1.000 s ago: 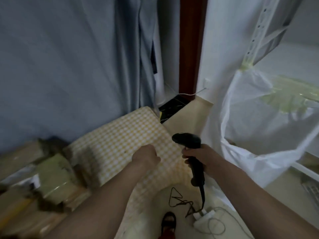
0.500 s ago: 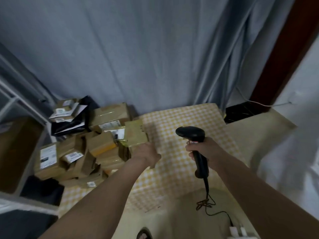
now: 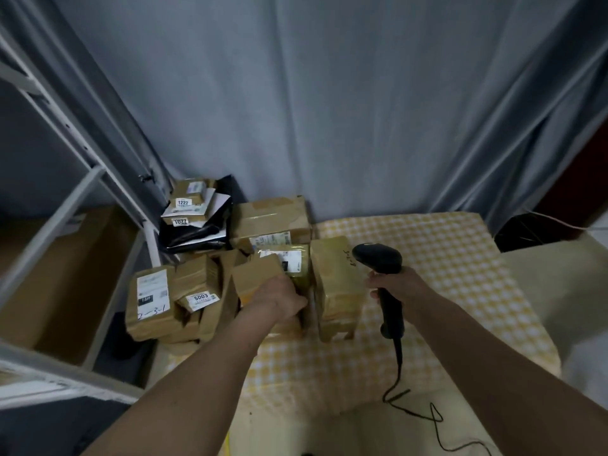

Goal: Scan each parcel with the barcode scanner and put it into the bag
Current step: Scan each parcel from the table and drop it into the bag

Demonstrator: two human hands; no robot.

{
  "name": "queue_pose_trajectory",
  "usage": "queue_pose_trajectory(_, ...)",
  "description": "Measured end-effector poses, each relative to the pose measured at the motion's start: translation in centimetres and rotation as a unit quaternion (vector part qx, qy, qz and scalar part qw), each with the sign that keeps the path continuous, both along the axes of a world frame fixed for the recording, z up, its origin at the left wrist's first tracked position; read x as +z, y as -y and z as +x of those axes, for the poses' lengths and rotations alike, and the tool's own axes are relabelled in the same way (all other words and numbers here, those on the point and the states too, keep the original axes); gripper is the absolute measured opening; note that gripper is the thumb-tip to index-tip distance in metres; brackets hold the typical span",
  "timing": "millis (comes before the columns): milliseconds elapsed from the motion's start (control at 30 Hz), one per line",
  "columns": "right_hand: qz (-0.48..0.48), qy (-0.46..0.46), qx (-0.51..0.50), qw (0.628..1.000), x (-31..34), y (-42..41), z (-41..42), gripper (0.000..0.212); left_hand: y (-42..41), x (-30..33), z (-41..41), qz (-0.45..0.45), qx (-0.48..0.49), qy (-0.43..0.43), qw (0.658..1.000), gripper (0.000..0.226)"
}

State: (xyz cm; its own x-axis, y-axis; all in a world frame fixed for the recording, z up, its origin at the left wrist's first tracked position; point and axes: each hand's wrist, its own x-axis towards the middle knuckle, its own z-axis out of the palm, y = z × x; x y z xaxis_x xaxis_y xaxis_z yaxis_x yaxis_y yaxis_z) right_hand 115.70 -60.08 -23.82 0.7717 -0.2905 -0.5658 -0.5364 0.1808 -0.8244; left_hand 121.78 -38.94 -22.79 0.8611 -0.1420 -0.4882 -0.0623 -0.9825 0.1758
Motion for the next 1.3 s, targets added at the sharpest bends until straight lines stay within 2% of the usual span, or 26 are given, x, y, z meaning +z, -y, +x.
queue_pose_trajectory(200,-0.018,-0.054,-0.023,0.998,-3.0,-0.3,3.3,0.012,0.9,-2.2,3.0,-0.077,0.001,-0.041,0.996,0.031)
queue_pose_trajectory(333,-0.005,-0.072,-0.030,0.997,-4.1,0.7,5.3,0.011,3.0,-3.4,3.9,-0.125,0.049,-0.090,0.987,0.066)
queue_pose_trajectory(533,-0.001,-0.098,0.014,0.995,-5.4,3.0,8.4,0.007,7.4,-5.2,5.3,-0.106,0.101,-0.118,0.982,0.117)
queue_pose_trajectory(600,0.006,-0.103,0.039,0.994,-5.8,3.6,9.1,0.005,8.8,-5.8,5.5,-0.105,0.127,-0.120,0.979,0.127)
queue_pose_trajectory(667,0.012,-0.107,0.053,0.993,-6.4,4.0,9.7,0.006,9.9,-6.8,5.9,-0.106,0.152,-0.103,0.977,0.129)
queue_pose_trajectory(800,0.015,-0.105,0.073,0.992,-7.5,4.0,10.6,0.021,11.5,-8.0,6.0,-0.130,0.218,-0.083,0.964,0.134)
queue_pose_trajectory(933,0.026,-0.101,0.089,0.991,-8.1,3.8,10.6,0.014,12.1,-9.1,5.7,-0.137,0.264,-0.071,0.952,0.140)
queue_pose_trajectory(1067,0.052,-0.077,0.120,0.988,-7.6,3.8,10.5,0.007,12.1,-9.0,5.9,-0.172,0.305,-0.057,0.935,0.135)
queue_pose_trajectory(1167,0.086,-0.060,0.126,0.986,-6.3,4.0,11.3,0.020,11.0,-7.4,6.9,-0.175,0.321,-0.076,0.928,0.131)
queue_pose_trajectory(1200,0.097,-0.056,0.117,0.987,-5.7,4.0,11.7,0.024,10.2,-6.7,7.4,-0.194,0.326,-0.085,0.921,0.134)
queue_pose_trajectory(1267,0.122,-0.036,0.076,0.989,-4.4,3.9,12.5,0.015,8.2,-5.1,8.4,-0.272,0.341,-0.096,0.895,0.143)
queue_pose_trajectory(1300,0.135,-0.025,0.053,0.989,-3.7,3.8,12.9,0.011,6.9,-4.2,8.7,-0.326,0.354,-0.094,0.872,0.136)
